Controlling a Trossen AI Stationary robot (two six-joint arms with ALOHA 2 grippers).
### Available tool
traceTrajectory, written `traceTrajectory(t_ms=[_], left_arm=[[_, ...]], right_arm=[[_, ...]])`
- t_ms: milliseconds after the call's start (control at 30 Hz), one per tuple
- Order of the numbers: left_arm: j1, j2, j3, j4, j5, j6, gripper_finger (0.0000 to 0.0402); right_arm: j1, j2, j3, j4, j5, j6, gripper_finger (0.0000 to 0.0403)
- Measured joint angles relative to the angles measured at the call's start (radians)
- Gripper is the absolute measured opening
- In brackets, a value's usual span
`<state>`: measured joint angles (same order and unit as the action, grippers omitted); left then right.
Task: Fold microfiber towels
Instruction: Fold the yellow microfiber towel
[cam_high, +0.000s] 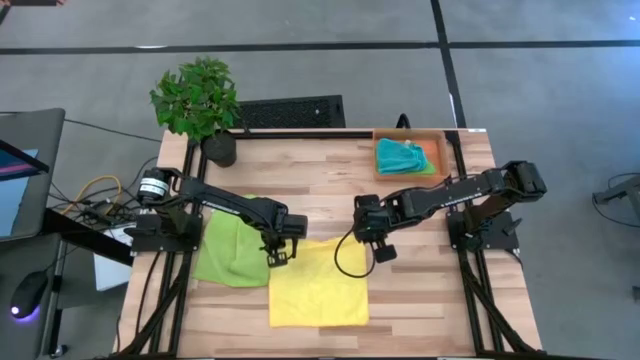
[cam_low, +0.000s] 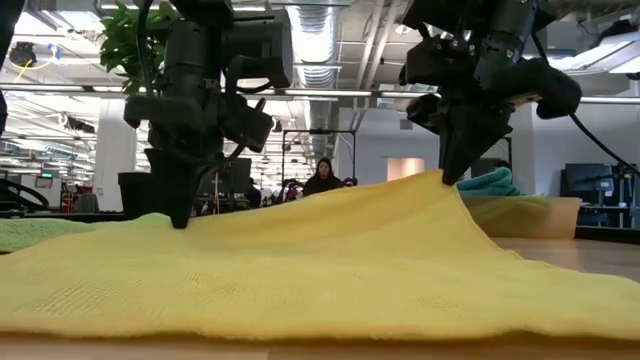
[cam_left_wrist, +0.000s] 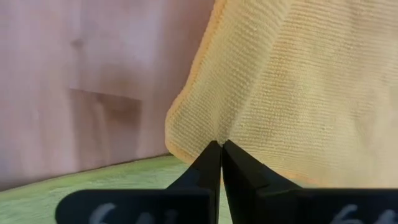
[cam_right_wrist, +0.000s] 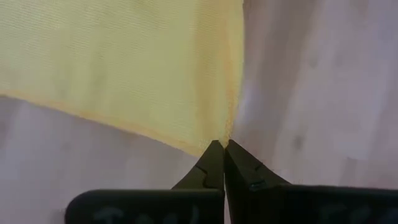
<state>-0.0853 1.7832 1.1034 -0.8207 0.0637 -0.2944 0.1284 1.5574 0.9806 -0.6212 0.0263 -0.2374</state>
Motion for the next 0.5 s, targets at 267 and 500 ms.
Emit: traceTrajectory(t_ms=[267,500], left_arm=[[-0.003,-0.034,0.001,-0.008,-0.238,-0.119,0.0000],[-0.073,-0.051,0.004,-0.012,-0.361,-0.190,0.0000]], right_arm=[[-0.023,0.000,0.000,-0.009,0.207,0.001,0.0011],[-0.003,-0.003,0.030,-0.063,0.211,-0.007,0.0017]])
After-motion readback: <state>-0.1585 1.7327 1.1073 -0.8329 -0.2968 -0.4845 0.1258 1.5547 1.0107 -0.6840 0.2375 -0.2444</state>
